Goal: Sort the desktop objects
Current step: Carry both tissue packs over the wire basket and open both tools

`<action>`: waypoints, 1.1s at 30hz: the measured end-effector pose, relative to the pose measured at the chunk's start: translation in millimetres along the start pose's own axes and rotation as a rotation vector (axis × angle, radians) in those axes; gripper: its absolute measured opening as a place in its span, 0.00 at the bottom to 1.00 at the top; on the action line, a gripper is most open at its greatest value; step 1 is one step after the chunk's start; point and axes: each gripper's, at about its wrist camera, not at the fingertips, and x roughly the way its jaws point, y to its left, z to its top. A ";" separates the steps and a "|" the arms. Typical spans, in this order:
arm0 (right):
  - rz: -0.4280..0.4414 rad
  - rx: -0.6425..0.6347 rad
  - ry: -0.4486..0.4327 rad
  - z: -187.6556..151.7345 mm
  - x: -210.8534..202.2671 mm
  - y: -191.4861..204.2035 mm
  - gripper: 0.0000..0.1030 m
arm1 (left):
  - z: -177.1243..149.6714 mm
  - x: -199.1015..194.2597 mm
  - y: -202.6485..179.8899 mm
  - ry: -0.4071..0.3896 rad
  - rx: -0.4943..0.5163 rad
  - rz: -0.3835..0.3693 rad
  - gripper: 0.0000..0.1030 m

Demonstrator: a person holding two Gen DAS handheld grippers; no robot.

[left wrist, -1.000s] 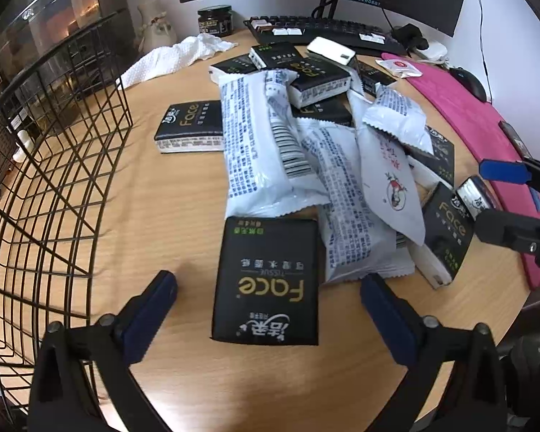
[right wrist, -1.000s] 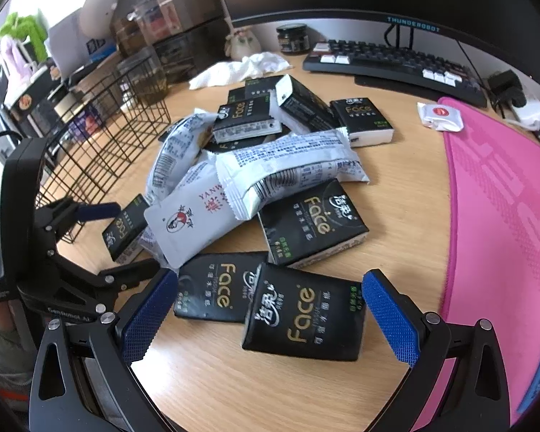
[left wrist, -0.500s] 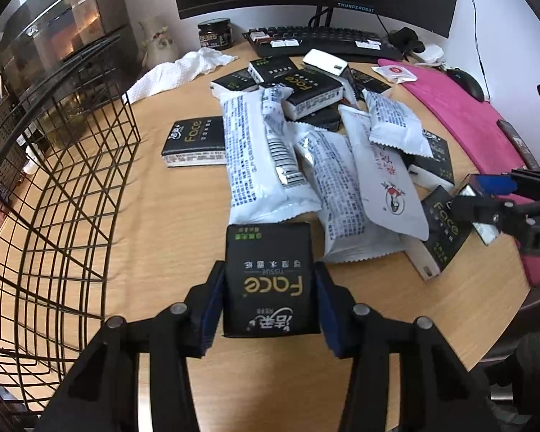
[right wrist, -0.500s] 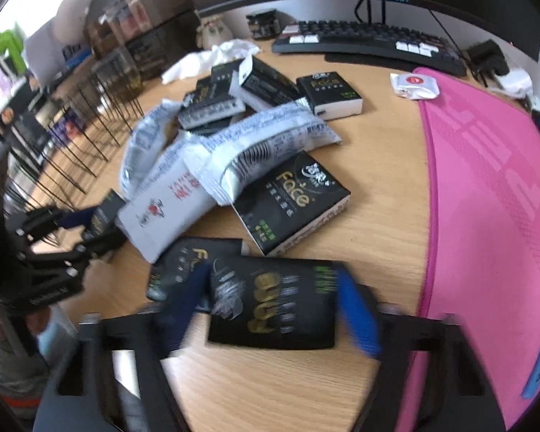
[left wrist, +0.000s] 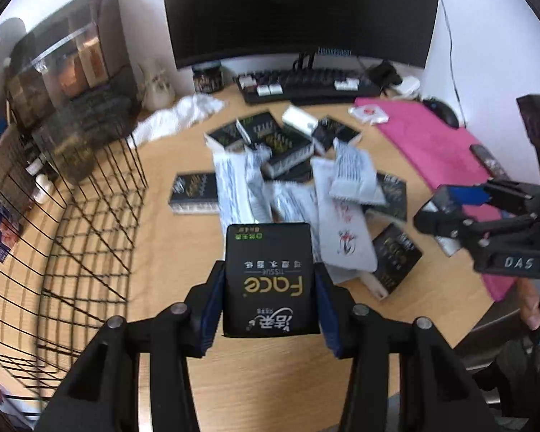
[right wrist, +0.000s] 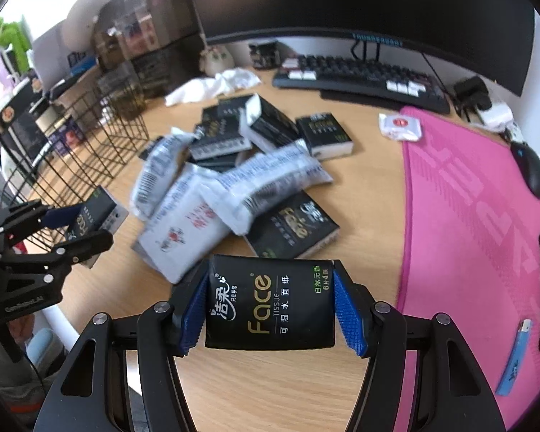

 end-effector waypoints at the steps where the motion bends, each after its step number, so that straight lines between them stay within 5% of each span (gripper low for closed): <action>1: 0.010 -0.004 -0.010 2.3 -3.5 3.7 0.61 | 3.5 -10.4 4.1 -0.023 -0.008 0.002 0.50; 6: 0.097 -0.086 -0.082 35.6 -20.2 50.4 0.61 | 16.2 -59.9 36.8 -0.126 -0.088 0.014 0.50; 10: 0.205 -0.190 -0.118 67.2 -18.7 114.6 0.61 | 13.9 -91.2 82.9 -0.184 -0.183 0.096 0.51; 15: 0.334 -0.318 -0.137 103.8 -4.3 206.8 0.61 | -4.3 -101.5 155.1 -0.169 -0.313 0.256 0.51; 20: 0.396 -0.391 -0.096 116.6 26.7 273.3 0.61 | -23.0 -94.0 197.5 -0.123 -0.390 0.297 0.51; 27: 0.409 -0.372 -0.049 115.8 57.6 285.1 0.62 | -32.9 -84.7 212.3 -0.096 -0.397 0.266 0.52; 33: 0.415 -0.349 -0.061 120.5 53.1 274.0 0.67 | -32.4 -89.2 206.6 -0.119 -0.397 0.270 0.63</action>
